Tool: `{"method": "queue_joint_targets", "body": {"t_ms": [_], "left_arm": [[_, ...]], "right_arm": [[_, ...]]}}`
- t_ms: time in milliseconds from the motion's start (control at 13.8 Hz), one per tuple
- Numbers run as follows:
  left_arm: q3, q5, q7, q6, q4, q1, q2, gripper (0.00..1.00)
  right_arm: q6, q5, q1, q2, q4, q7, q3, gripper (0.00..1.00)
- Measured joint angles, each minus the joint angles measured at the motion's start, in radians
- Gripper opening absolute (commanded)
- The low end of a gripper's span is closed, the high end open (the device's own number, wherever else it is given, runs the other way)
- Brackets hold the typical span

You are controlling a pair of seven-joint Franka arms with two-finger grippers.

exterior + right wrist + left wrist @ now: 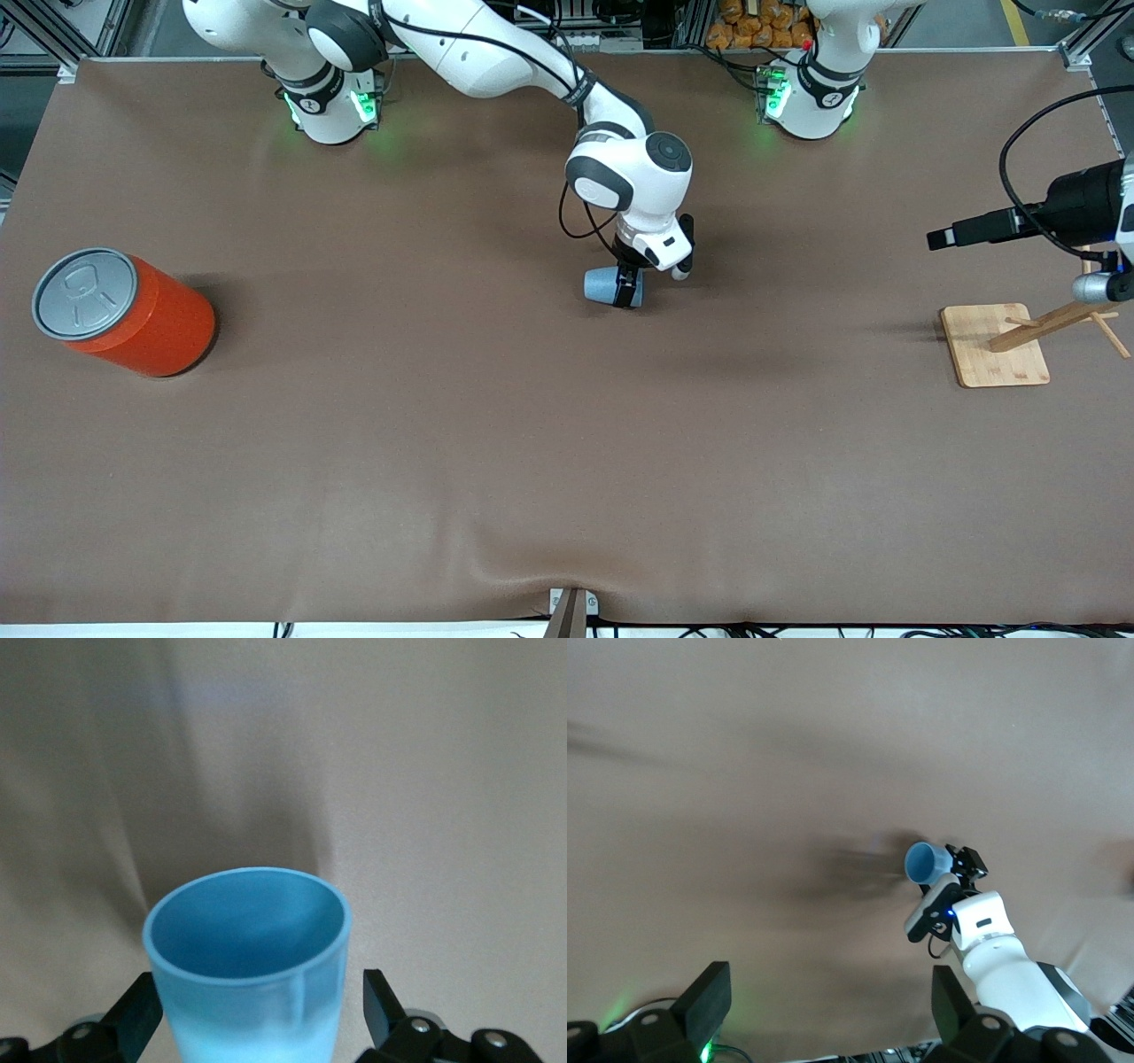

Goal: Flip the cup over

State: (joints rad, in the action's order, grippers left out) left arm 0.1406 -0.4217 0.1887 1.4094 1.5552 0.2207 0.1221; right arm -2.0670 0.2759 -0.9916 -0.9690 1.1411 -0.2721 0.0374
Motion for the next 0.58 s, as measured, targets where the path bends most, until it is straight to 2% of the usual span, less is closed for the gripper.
{"method": "queue_joint_targets", "body": {"t_ms": [145,291,581], "left_arm": [[0.000,-0.038,0.000,0.000,0.014,0.000,0.013,1.00],[0.000,-0.073,0.000,0.010,0.037,0.000,0.018,1.00],[0.000,-0.132,0.000,0.052,0.106,0.000,0.021,1.00]], "right_arm": [[0.012,0.000,0.000,0.002,-0.016,-0.005,-0.001,1.00],[0.103,0.000,-0.001,0.025,-0.040,-0.046,0.001,1.00],[0.293,-0.034,0.002,0.140,-0.058,-0.101,0.010,1.00]]}}
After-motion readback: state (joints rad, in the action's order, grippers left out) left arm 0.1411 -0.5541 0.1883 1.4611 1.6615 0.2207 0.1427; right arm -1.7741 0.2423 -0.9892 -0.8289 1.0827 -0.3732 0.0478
